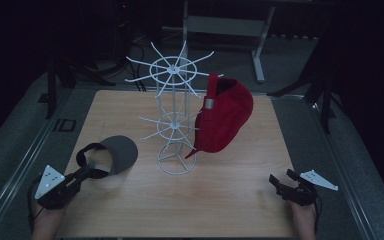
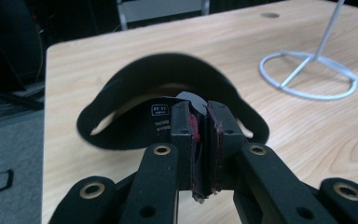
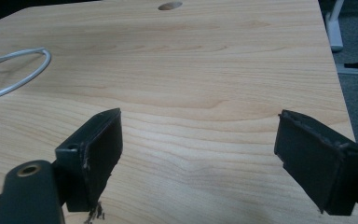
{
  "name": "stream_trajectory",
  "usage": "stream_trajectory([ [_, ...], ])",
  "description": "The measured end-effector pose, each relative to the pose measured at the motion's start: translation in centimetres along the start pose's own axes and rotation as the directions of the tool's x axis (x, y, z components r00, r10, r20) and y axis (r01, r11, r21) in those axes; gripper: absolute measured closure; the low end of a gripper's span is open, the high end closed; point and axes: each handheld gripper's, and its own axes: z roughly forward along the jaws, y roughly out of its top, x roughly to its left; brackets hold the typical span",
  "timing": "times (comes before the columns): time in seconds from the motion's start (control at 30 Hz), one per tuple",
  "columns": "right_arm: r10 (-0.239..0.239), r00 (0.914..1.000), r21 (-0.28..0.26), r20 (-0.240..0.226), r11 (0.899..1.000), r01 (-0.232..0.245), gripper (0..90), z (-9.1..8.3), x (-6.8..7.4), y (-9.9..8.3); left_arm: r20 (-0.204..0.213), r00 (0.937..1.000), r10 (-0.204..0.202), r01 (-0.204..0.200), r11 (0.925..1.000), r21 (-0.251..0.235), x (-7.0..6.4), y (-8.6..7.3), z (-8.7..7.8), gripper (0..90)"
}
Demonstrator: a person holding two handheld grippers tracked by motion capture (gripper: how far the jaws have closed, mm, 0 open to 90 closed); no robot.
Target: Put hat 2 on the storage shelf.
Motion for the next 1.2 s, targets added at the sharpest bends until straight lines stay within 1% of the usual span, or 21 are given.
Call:
stream_trajectory([
  [0.03,0.000,1.0000,-0.001,0.000,1.000,0.000,15.0,0.0,0.0,0.0,-0.002,1.0000,0.001,-0.001,1.0000,-0.009,-0.1,0.4,0.0,83.4],
  [0.07,0.000,1.0000,-0.001,0.000,1.000,0.000,15.0,0.0,0.0,0.0,0.008,1.0000,-0.001,0.001,0.9999,-0.016,0.0,0.7,0.1,83.5],
  [0.13,0.001,1.0000,-0.002,-0.003,1.000,-0.001,14.9,0.0,0.0,0.0,0.004,1.0000,0.005,-0.005,0.9992,-0.040,-0.1,1.5,0.0,83.5],
  [0.17,0.001,1.0000,-0.002,-0.003,1.000,-0.001,15.0,0.0,-0.1,0.0,0.013,0.9999,0.005,-0.004,0.9989,-0.048,-0.1,2.0,0.0,83.5],
  [0.3,0.004,1.0000,0.000,-0.004,1.000,-0.004,15.0,-0.1,-0.1,0.0,0.001,0.9999,0.016,-0.015,0.9957,-0.091,-0.2,3.5,-0.2,83.4],
  [0.43,0.007,0.9999,-0.004,-0.009,1.000,-0.007,14.9,-0.1,-0.1,0.0,0.007,0.9998,0.020,-0.019,0.9931,-0.116,-0.1,4.9,-0.3,83.5],
  [0.5,0.012,0.9999,-0.005,-0.011,1.000,-0.012,15.0,-0.2,-0.1,0.0,-0.001,0.9998,0.022,-0.022,0.9914,-0.129,-0.1,5.7,-0.3,83.5],
  [0.53,0.012,0.9999,-0.003,-0.011,1.000,-0.012,15.0,-0.2,-0.2,0.0,0.005,0.9998,0.017,-0.016,0.9905,-0.136,0.0,6.1,-0.3,83.5],
  [0.57,0.012,0.9999,-0.003,-0.011,1.000,-0.012,15.0,-0.2,-0.2,0.0,0.005,0.9998,0.017,-0.016,0.9905,-0.136,0.0,6.1,-0.3,83.5],
  [0.6,0.011,0.9999,-0.002,-0.010,1.000,-0.011,14.9,-0.2,-0.2,0.0,-0.007,0.9998,0.020,-0.021,0.9885,-0.150,0.0,6.6,-0.4,83.5],
  [0.63,0.013,0.9999,-0.003,-0.011,1.000,-0.013,15.0,-0.2,-0.1,0.0,0.002,0.9998,0.019,-0.018,0.9875,-0.157,0.1,7.0,-0.5,83.5],
  [0.77,0.012,0.9999,0.001,-0.012,1.000,-0.012,15.0,-0.1,-0.1,0.0,-0.014,0.9992,0.038,-0.040,0.9830,-0.179,0.0,8.6,-0.9,83.5],
  [0.8,0.013,0.9999,0.001,-0.011,1.000,-0.013,14.9,-0.1,-0.2,0.0,-0.010,0.9988,0.048,-0.049,0.9834,-0.175,0.0,8.9,-1.0,83.4],
  [0.87,0.013,0.9999,0.003,-0.011,1.000,-0.013,14.9,-0.1,-0.2,0.0,-0.023,0.9976,0.066,-0.069,0.9822,-0.175,-0.2,9.4,-1.1,83.4],
  [0.9,0.014,0.9998,0.004,-0.011,1.000,-0.014,15.0,-0.1,-0.2,0.0,-0.015,0.9973,0.071,-0.073,0.9824,-0.172,-0.1,9.6,-1.2,83.4],
  [0.93,0.014,0.9998,0.004,-0.012,1.000,-0.014,14.9,-0.1,-0.1,0.0,-0.026,0.9965,0.080,-0.083,0.9815,-0.173,-0.2,9.8,-1.3,83.4],
  [1.03,0.016,0.9997,0.004,-0.016,1.000,-0.016,15.0,-0.1,-0.2,0.0,-0.005,0.9968,0.080,-0.080,0.9809,-0.177,0.0,10.3,-1.6,83.4],
  [1.07,0.016,0.9997,0.005,-0.018,1.000,-0.016,15.0,-0.1,-0.2,0.0,0.013,0.9967,0.080,-0.077,0.9821,-0.172,0.1,10.5,-1.8,83.4],
  [1.13,0.016,0.9996,0.009,-0.022,1.000,-0.016,14.9,-0.1,-0.2,0.0,0.033,0.9965,0.076,-0.070,0.9824,-0.173,0.2,10.7,-2.1,83.5],
  [1.17,0.016,0.9996,0.009,-0.022,1.000,-0.016,14.9,-0.1,-0.2,0.0,0.033,0.9965,0.076,-0.070,0.9824,-0.173,0.2,10.7,-2.1,83.4],
  [1.2,0.016,0.9996,0.010,-0.024,1.000,-0.016,15.0,-0.1,-0.2,0.0,0.031,0.9955,0.089,-0.083,0.9813,-0.174,0.2,11.0,-2.4,83.4],
])
